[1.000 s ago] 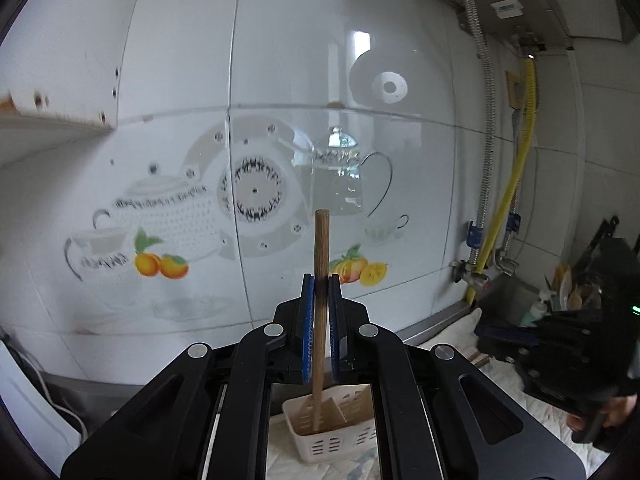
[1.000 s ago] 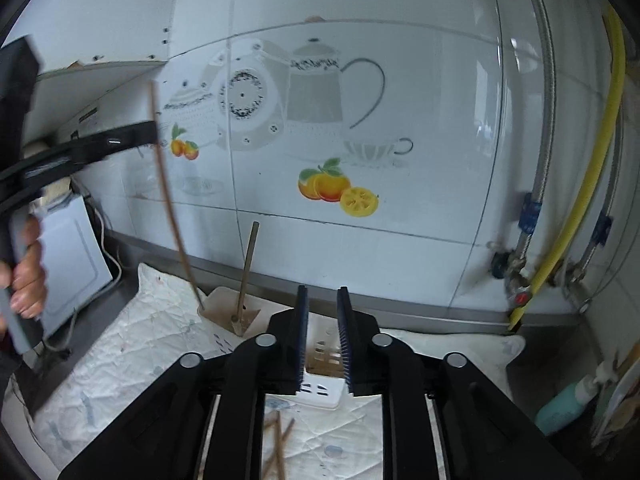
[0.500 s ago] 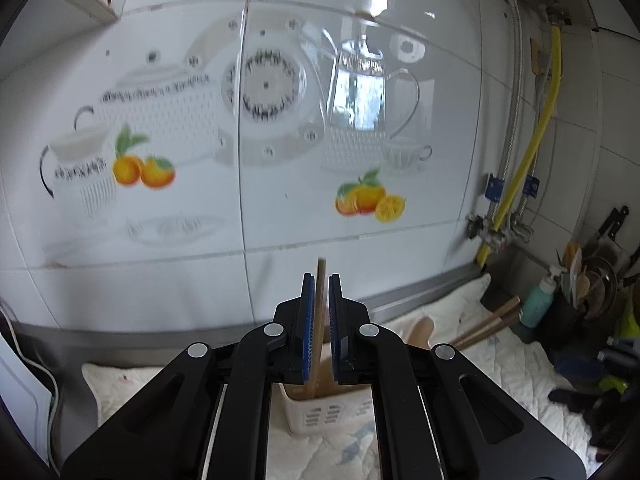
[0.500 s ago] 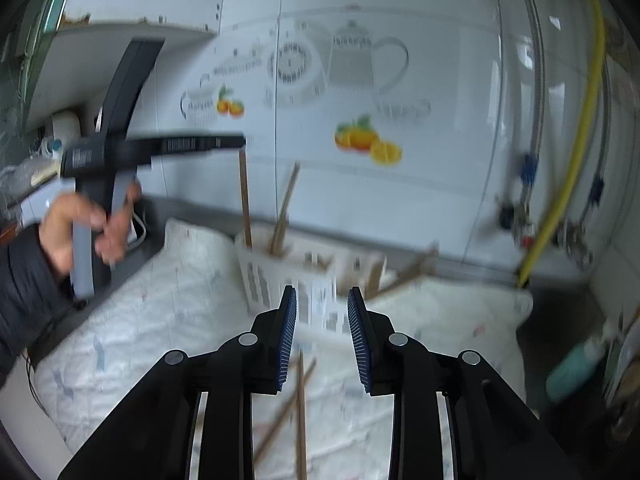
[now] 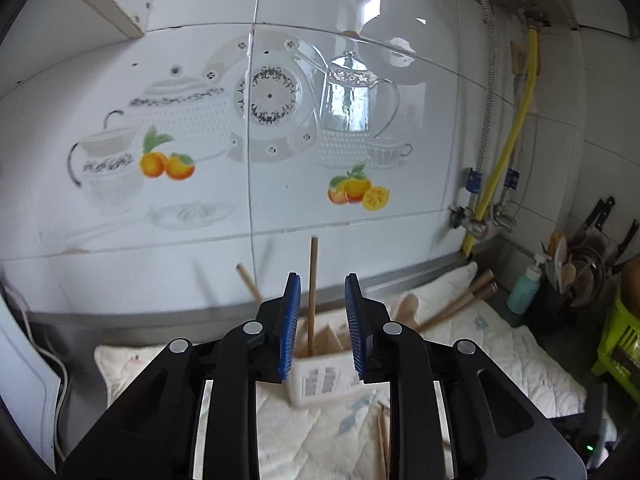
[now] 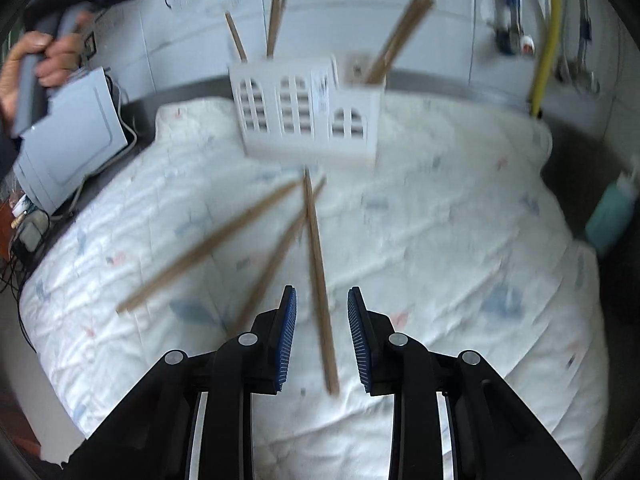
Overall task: Organize utensils
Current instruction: 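Drop the chopstick into the holder with the right tool while the left tool lowers its own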
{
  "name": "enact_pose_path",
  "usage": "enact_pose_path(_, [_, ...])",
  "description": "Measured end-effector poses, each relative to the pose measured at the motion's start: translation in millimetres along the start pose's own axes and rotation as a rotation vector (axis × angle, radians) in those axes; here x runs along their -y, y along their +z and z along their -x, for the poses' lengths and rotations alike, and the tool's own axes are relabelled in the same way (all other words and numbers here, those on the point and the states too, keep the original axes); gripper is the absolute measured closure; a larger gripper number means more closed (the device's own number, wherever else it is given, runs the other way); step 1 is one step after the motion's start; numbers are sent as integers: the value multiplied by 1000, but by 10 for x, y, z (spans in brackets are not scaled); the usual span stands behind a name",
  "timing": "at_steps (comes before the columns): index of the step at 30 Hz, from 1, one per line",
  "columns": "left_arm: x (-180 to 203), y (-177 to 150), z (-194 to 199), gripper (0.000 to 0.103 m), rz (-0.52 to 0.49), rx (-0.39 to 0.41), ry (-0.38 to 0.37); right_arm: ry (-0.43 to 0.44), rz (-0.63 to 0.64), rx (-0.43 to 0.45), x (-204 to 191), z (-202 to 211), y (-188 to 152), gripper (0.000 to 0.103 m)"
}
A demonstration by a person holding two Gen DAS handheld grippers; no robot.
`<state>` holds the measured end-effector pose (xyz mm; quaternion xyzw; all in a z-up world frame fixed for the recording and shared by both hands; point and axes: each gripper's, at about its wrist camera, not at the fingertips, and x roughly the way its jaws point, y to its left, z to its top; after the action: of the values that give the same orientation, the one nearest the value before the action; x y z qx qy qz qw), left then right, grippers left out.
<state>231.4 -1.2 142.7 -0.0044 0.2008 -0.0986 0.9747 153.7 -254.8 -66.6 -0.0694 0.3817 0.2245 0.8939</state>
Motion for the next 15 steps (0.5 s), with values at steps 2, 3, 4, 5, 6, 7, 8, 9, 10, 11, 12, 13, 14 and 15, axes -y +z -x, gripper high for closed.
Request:
enact_pose_path(2, [14, -159, 120, 80, -7, -19, -4, -1, -12, -16, 6, -73, -107, 77])
enact_pose_path(3, [16, -243, 170, 80, -9, -26, 2, -1, -19, -20, 17, -95, -131, 77])
enact_pose_path(4, [19, -364, 225, 80, -9, -46, -1, -6, -26, -23, 29, -116, -153, 77])
enact_pose_path(5, [24, -462, 260, 80, -7, -64, -3, -15, -29, -29, 38, -136, -165, 77])
enact_pose_path(6, [33, -570, 291, 80, -6, -82, -3, -19, -29, -33, 44, -152, -174, 77])
enact_pose_path(7, [43, -724, 331, 80, -3, -109, -14, -22, -31, -37, 52, -165, -181, 77])
enact_pose_path(8, [60, -869, 361, 80, -2, -131, -23, -21, -34, -42, 57, -174, -185, 77])
enact_pose_path(9, [67, -978, 381, 80, 0, -146, -26, -24, -34, -45, 57, -184, -182, 77])
enact_pose_path(10, [79, -1146, 396, 80, 11, -174, -37, -26, -35, -46, 59, -191, -185, 77])
enact_pose_path(11, [84, -1279, 395, 80, 27, -200, -50, -24, -36, -49, 62, -206, -187, 78])
enact_pose_path(12, [93, -1379, 389, 80, 35, -222, -57, -23, -36, -52, 71, -219, -186, 78])
enact_pose_path(13, [110, -1548, 376, 80, 46, -253, -61, -25, -35, -54, 71, -229, -187, 78])
enact_pose_path(14, [115, -1650, 367, 80, 55, -270, -66, -28, -35, -56, 68, -246, -192, 79])
enact_pose_path(15, [132, -1794, 330, 80, 65, -310, -78, -25, -38, -58, 73, -249, -191, 80])
